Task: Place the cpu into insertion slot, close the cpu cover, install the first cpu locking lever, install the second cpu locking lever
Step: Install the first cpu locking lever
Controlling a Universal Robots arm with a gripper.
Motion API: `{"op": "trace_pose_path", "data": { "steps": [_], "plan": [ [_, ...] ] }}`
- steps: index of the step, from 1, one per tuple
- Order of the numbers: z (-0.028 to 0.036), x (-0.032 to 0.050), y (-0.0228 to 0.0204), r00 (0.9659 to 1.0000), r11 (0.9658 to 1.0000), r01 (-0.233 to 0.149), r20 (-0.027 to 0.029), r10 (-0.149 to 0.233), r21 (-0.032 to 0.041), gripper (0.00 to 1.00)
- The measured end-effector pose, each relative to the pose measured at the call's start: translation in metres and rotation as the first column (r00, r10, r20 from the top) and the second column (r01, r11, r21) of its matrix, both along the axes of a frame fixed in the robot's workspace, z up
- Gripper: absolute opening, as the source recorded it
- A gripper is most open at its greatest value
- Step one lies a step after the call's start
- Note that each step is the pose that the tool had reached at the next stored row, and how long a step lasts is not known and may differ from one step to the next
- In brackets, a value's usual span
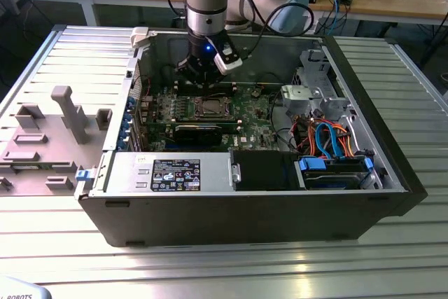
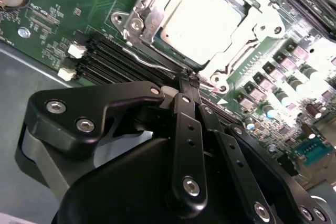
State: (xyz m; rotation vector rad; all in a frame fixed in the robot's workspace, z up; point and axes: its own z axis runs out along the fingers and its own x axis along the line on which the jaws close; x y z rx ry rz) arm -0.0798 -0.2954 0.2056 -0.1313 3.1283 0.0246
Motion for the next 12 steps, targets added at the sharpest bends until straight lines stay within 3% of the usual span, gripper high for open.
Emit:
{"op": "trace_pose_path", "data": {
  "steps": [12],
  "plan": [
    [-0.0041,0.0124,0.0,1.0,1.0,0.0,-0.0002,0.0,-0.0001,0.11]
  ]
}}
